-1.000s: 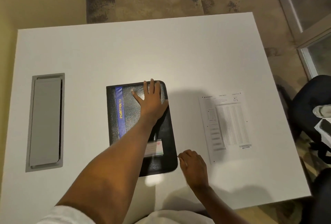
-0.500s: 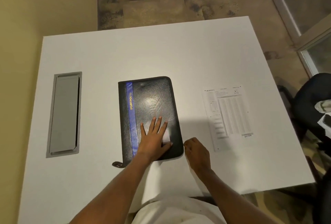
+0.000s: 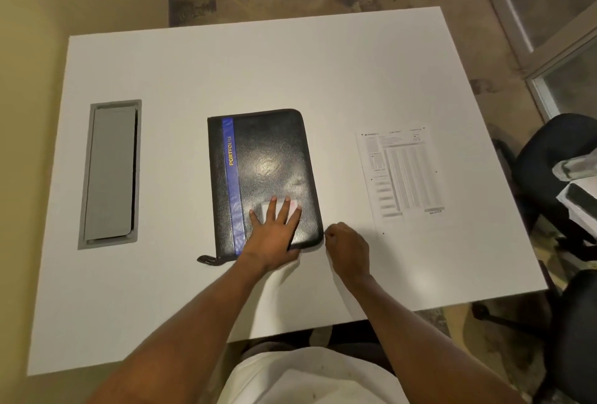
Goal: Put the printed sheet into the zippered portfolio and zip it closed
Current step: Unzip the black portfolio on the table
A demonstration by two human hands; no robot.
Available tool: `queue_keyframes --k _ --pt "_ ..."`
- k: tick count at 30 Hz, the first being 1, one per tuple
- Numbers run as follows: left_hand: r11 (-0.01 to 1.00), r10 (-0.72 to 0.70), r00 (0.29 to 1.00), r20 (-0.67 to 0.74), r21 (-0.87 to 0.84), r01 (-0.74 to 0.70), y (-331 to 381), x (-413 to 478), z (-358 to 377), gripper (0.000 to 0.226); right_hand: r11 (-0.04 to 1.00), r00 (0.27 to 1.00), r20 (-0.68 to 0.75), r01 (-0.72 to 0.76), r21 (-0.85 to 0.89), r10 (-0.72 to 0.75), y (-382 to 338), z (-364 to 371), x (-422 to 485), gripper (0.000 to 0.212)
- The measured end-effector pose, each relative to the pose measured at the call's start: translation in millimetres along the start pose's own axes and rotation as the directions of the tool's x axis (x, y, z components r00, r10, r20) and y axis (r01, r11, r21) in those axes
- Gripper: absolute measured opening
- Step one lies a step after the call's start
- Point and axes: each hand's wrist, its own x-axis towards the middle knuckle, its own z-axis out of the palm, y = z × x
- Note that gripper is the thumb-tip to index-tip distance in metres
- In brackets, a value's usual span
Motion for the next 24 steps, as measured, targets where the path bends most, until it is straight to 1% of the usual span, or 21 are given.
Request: queue_keyframes --k 2,5,10,16,18,20,21,22,24 --pt "1.0 0.016 1.0 0.001 0.004 -0.016 -2 -1 0 0.107 1.0 1.0 -0.023 0.017 -0.007 -0.017 2 2 -10 0.018" --pt "0.999 0.037 0.999 -0.007 0.007 -0.037 -6 -3 -1 0.107 0.997 0.997 -0.051 0.062 0.055 -0.06 2 6 -29 0.013" --pt "0.998 0.057 0.998 -0.008 0.026 -0.056 -7 -6 -4 0.103 0.993 0.995 -0.098 0.048 0.109 -0.037 -11 20 -53 0.01" --pt "0.995 0.092 0.996 0.009 0.037 -0.092 -12 -8 -8 0.1 0.98 0.984 -0.156 0.112 0.163 -0.086 -36 46 -73 0.006" --pt "0.994 0.1 0.995 0.017 0.038 -0.1 -13 -7 -10 0.099 0.978 0.984 -0.157 0.115 0.174 -0.088 -48 56 -78 0.01" --pt "0.994 0.102 0.994 0.026 0.034 -0.103 -13 -7 -12 0.099 0.979 0.986 -0.153 0.091 0.184 -0.063 -56 67 -81 0.009" --pt "0.994 0.102 0.994 0.031 0.035 -0.103 -13 -7 -12 0.099 0.976 0.99 -0.125 0.087 0.2 -0.063 -60 74 -83 0.006" --pt "0.994 0.105 0.994 0.033 0.035 -0.106 -13 -7 -13 0.098 0.977 0.996 -0.088 0.051 0.208 -0.033 -65 76 -84 0.004" --pt "0.994 0.108 0.994 0.036 0.032 -0.109 -12 -7 -14 0.097 0.976 0.999 -0.046 0.003 0.219 0.007 -75 89 -82 0.008"
